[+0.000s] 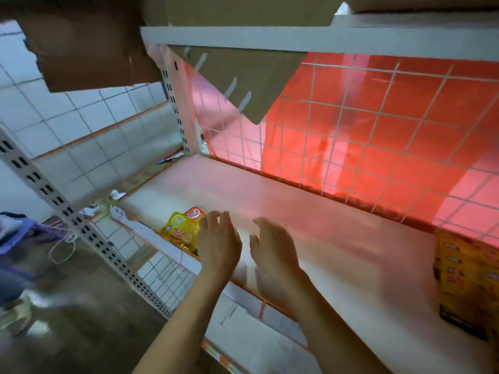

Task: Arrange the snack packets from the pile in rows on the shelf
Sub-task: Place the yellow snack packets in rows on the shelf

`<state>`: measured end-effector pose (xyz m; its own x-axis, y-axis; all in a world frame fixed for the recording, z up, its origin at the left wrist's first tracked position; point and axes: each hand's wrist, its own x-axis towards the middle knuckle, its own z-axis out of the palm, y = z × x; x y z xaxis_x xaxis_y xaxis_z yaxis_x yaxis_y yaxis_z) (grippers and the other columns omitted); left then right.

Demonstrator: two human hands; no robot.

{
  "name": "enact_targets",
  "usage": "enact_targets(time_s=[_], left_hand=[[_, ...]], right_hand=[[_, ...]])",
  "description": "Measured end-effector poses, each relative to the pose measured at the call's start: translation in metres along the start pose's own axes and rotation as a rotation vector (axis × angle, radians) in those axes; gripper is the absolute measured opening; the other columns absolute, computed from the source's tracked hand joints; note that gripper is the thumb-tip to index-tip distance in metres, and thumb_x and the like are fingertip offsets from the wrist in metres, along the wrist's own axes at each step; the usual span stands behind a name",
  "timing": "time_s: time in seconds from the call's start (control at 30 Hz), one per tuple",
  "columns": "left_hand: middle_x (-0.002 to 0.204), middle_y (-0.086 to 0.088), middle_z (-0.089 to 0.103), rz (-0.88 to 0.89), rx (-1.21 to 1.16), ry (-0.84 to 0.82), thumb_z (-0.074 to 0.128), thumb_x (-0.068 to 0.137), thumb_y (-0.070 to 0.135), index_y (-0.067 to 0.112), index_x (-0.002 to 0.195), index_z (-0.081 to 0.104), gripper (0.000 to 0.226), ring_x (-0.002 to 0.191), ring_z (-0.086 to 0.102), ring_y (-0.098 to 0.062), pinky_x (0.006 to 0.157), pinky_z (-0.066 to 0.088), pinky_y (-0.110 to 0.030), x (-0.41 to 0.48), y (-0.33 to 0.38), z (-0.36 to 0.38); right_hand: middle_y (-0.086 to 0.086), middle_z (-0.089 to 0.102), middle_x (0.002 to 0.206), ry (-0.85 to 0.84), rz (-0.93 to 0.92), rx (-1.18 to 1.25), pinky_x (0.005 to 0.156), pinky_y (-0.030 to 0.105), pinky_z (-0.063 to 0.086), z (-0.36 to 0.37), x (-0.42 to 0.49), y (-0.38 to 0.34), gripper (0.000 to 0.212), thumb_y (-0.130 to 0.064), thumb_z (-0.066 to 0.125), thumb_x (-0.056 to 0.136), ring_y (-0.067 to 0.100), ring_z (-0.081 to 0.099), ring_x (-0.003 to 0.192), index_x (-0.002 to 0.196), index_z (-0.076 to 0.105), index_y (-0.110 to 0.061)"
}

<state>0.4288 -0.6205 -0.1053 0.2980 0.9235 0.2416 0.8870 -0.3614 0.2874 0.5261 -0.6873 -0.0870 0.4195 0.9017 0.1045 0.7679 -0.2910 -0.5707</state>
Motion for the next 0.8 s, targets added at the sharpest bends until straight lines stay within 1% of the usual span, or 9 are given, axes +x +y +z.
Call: enact_targets(time_s=[0.13,0.27,0.33,0.4,0.53,0.6,0.63,0.73,0.8], left_hand=[[0.127,-0.013,0.050,-0.199,0.147,-0.044,0.048,0.090,0.017,0.007,0.127,0.047,0.038,0.117,0.044,-0.033,0.088,0.041,-0.040,0.010,-0.044,-0.017],[0.122,-0.010,0.053,-0.281,0.219,-0.121,0.051,0.091,0.049,0.009,0.122,0.047,0.051,0.119,0.045,-0.029,0.089,0.042,-0.036,0.011,-0.067,-0.021],[0.121,-0.009,0.055,-0.266,0.231,-0.143,0.044,0.092,0.058,0.010,0.119,0.050,0.055,0.119,0.046,-0.029,0.089,0.043,-0.037,0.012,-0.075,-0.019],[0.121,-0.008,0.056,-0.231,0.221,-0.153,0.039,0.094,0.056,0.011,0.118,0.052,0.052,0.118,0.047,-0.029,0.088,0.043,-0.037,0.014,-0.081,-0.017],[0.115,-0.005,0.060,-0.139,0.139,-0.176,0.040,0.095,0.053,0.015,0.110,0.054,0.044,0.109,0.054,-0.029,0.083,0.043,-0.037,0.019,-0.086,-0.018],[0.110,-0.001,0.062,-0.111,0.082,-0.184,0.041,0.094,0.052,0.020,0.101,0.054,0.036,0.107,0.056,-0.027,0.088,0.041,-0.039,0.019,-0.083,-0.019],[0.108,0.001,0.062,-0.098,0.056,-0.186,0.041,0.094,0.051,0.022,0.099,0.053,0.032,0.108,0.056,-0.026,0.095,0.037,-0.043,0.019,-0.081,-0.019],[0.120,0.005,0.059,-0.010,0.022,-0.150,0.043,0.094,0.051,0.028,0.113,0.056,0.032,0.122,0.048,-0.019,0.111,0.017,-0.050,0.021,-0.074,-0.014],[0.138,0.000,0.048,0.022,-0.093,-0.112,0.053,0.091,0.050,0.030,0.129,0.053,0.044,0.130,0.041,-0.022,0.111,0.020,-0.042,0.022,-0.067,-0.010]], right_hand=[[0.012,0.057,0.123,-0.092,-0.036,-0.012,0.096,0.034,0.039,0.032,0.020,-0.039,0.035,-0.017,0.051,0.093,0.030,0.049,0.118,0.128,0.051,-0.013],[0.015,0.058,0.118,-0.161,-0.009,-0.034,0.089,0.036,0.042,0.055,0.036,-0.065,0.033,-0.013,0.046,0.090,0.034,0.047,0.116,0.123,0.051,-0.008],[0.015,0.057,0.116,-0.180,0.046,-0.057,0.085,0.036,0.043,0.063,0.042,-0.075,0.029,-0.015,0.048,0.088,0.035,0.046,0.116,0.115,0.052,-0.008],[0.016,0.057,0.115,-0.220,0.130,-0.028,0.081,0.034,0.042,0.068,0.050,-0.079,0.028,-0.020,0.052,0.086,0.036,0.047,0.114,0.111,0.053,-0.008],[0.016,0.065,0.106,-0.276,0.274,0.150,0.070,0.030,0.043,0.065,0.064,-0.076,0.029,-0.028,0.062,0.085,0.034,0.060,0.099,0.103,0.061,-0.005],[0.016,0.066,0.100,-0.276,0.325,0.205,0.065,0.027,0.038,0.061,0.067,-0.073,0.025,-0.025,0.063,0.083,0.032,0.063,0.092,0.097,0.063,-0.004],[0.016,0.067,0.098,-0.271,0.340,0.235,0.064,0.027,0.038,0.060,0.066,-0.071,0.024,-0.022,0.062,0.082,0.031,0.063,0.091,0.096,0.064,-0.003],[0.016,0.068,0.085,-0.236,0.368,0.399,0.063,0.029,0.043,0.053,0.063,-0.062,0.017,-0.011,0.058,0.080,0.029,0.066,0.081,0.090,0.068,-0.001],[0.014,0.066,0.074,-0.191,0.372,0.510,0.064,0.032,0.047,0.044,0.058,-0.053,0.014,-0.005,0.055,0.079,0.027,0.064,0.069,0.083,0.068,-0.001]])
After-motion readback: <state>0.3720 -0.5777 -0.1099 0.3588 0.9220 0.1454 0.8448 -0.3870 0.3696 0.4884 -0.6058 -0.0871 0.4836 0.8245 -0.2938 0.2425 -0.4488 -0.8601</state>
